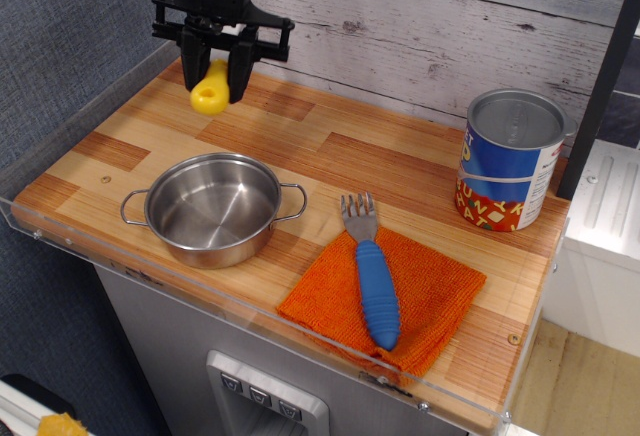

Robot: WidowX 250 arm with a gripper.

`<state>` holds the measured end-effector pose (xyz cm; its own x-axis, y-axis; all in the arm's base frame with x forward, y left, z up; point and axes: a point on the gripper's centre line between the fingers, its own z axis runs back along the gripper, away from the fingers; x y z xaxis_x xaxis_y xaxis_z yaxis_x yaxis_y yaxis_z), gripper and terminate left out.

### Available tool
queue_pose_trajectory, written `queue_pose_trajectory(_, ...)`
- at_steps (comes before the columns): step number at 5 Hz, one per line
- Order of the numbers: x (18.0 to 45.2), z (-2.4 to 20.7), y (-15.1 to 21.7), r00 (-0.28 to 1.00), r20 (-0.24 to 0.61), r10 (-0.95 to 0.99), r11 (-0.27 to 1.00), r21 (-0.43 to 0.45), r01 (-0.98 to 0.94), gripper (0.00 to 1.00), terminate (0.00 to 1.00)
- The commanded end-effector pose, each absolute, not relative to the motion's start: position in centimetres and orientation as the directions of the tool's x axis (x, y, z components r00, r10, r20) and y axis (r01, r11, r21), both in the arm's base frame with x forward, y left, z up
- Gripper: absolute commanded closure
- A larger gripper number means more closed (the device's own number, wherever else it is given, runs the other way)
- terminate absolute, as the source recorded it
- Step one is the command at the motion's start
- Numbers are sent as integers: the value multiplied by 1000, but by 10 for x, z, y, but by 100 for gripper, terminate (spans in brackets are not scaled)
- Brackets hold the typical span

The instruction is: Pick up the knife from the pot and put it on the table

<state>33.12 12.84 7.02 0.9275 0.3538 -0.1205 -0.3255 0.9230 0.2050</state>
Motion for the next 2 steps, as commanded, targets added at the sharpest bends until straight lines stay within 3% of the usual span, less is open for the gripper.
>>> queue_pose_trajectory(1, 321, 62, 157, 992, -91, -93, 981, 164, 107, 100, 0)
queue_pose_trajectory(2, 327, 44, 164, 985, -86, -152, 983, 95, 160, 100, 0)
